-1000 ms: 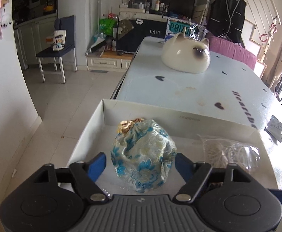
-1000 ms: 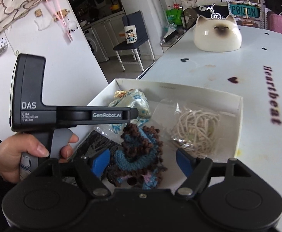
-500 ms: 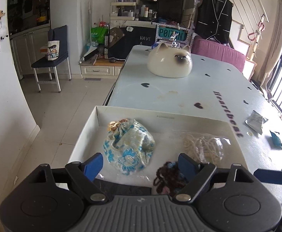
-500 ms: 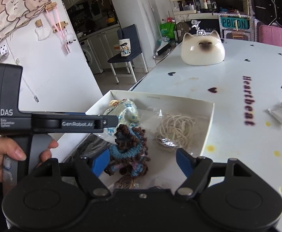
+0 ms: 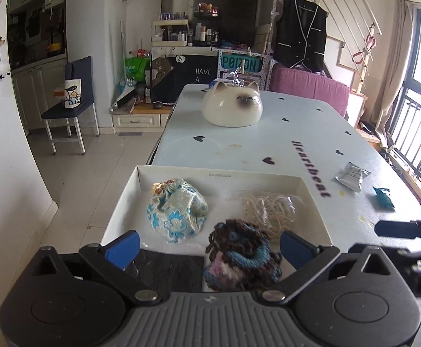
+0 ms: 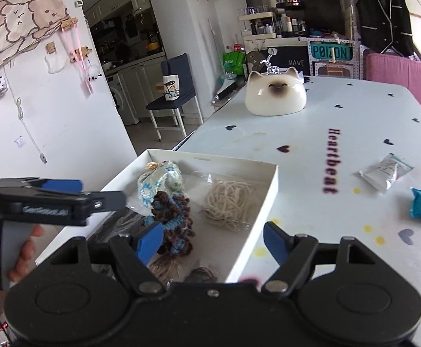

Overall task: Organize soft objects
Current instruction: 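Open both tools to drop pouch and scrunchie into the tray, then move both tools toward the white sachet and blue packet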

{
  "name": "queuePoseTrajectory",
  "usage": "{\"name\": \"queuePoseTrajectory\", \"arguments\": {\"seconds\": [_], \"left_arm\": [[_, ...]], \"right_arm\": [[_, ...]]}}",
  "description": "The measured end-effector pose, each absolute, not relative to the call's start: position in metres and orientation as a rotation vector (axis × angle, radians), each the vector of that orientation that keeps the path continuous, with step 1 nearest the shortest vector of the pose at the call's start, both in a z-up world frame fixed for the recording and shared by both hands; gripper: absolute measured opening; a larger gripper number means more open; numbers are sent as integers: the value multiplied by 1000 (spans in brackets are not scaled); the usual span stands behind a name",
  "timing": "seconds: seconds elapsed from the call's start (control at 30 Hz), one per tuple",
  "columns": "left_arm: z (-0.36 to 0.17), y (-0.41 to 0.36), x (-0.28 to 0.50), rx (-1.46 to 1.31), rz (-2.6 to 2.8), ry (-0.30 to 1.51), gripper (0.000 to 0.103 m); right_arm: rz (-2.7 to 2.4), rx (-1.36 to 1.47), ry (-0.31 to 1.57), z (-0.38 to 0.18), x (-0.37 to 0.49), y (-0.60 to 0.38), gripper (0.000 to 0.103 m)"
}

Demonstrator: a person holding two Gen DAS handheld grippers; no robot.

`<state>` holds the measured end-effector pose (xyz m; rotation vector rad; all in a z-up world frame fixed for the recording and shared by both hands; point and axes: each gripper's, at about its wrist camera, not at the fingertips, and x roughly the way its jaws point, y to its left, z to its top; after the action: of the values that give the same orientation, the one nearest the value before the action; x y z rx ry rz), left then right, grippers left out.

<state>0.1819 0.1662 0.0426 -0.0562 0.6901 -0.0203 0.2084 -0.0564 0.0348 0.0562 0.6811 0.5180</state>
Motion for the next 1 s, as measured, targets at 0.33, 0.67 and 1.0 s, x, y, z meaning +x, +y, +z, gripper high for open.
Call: {"name": "queuePoseTrajectory", "arguments": {"seconds": [0.33, 0.67, 1.0], "left_arm": [[54, 168, 137, -26, -8, 666, 103], [64, 160, 104, -26, 17, 651, 103], [65, 132, 89, -33, 4, 675, 103]], "right_arm": [[466, -4, 626, 46, 188, -74, 100], [447, -61, 570, 57, 157, -86, 103], [414, -14, 594, 64, 137, -108, 103]]}}
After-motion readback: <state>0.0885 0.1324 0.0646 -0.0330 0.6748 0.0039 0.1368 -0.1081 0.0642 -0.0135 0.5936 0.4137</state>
